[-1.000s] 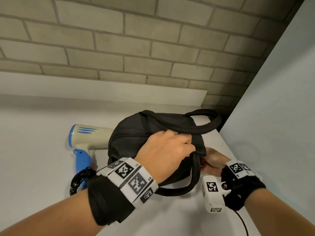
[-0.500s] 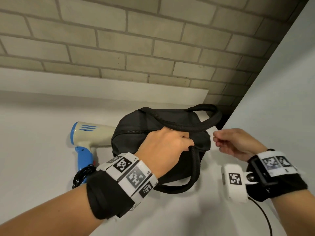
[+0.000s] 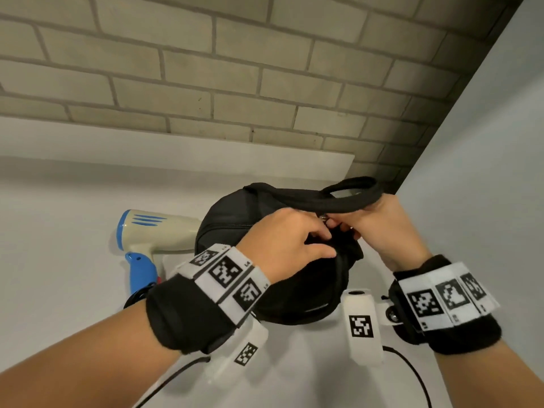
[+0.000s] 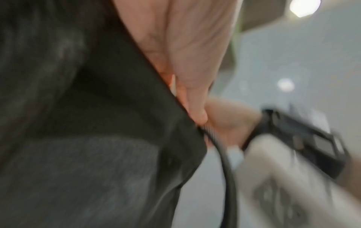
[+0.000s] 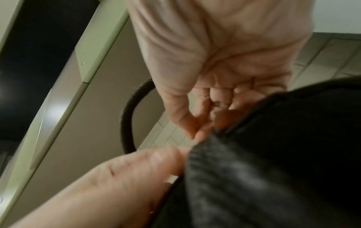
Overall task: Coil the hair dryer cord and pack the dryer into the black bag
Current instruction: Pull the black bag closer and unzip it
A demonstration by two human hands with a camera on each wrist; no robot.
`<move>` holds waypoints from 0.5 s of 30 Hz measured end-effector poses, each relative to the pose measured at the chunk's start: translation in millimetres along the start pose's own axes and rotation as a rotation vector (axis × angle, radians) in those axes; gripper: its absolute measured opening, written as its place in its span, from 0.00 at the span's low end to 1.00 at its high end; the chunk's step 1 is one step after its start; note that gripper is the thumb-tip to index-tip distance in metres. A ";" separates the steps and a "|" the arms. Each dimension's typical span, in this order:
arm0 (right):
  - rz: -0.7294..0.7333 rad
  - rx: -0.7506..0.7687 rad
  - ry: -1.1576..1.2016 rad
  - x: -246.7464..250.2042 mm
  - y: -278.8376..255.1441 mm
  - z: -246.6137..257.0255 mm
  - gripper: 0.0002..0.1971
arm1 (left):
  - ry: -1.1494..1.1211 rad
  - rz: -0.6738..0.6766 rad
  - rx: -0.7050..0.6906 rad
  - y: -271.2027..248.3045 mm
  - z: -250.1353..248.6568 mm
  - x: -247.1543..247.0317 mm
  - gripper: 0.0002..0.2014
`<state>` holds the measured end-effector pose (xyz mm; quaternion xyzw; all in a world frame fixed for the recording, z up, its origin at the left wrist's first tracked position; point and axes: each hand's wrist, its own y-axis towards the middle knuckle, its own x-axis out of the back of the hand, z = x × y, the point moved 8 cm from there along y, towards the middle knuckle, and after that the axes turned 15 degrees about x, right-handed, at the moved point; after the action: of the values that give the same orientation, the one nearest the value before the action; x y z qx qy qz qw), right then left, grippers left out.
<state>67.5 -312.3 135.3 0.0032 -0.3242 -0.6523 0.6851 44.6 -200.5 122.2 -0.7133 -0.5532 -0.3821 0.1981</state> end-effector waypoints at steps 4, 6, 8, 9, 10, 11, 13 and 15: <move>-0.062 -0.024 -0.014 0.8 -3.2 -8.3 0.09 | -0.154 -0.037 0.128 10.8 14.3 19.3 0.13; -0.087 -0.015 -0.004 -1.2 -2.3 -6.6 0.08 | -0.040 -0.029 0.084 12.7 9.6 15.0 0.16; -0.098 0.012 -0.019 -3.6 -2.5 -4.4 0.08 | 0.022 -0.048 0.054 16.1 3.6 13.3 0.16; -0.103 0.033 -0.030 -4.5 -3.0 -3.5 0.08 | 0.013 -0.048 0.058 19.3 3.4 13.2 0.14; -0.106 0.051 -0.034 -4.9 -3.7 -2.5 0.07 | -0.011 -0.043 0.067 22.4 3.5 14.0 0.12; -0.108 0.069 -0.029 -4.9 -4.4 -2.0 0.05 | -0.029 -0.030 0.076 25.3 4.1 14.7 0.10; -0.095 0.107 -0.012 -3.2 -7.2 -1.8 0.03 | -0.028 -0.008 0.074 28.9 4.3 15.2 0.07; -0.026 0.140 -0.011 -3.0 -12.1 -2.6 0.02 | -0.039 -0.019 0.073 29.0 5.3 17.3 0.06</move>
<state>58.1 -312.6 126.7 0.0515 -0.3726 -0.6368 0.6730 75.2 -194.7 136.1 -0.7076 -0.5771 -0.3496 0.2097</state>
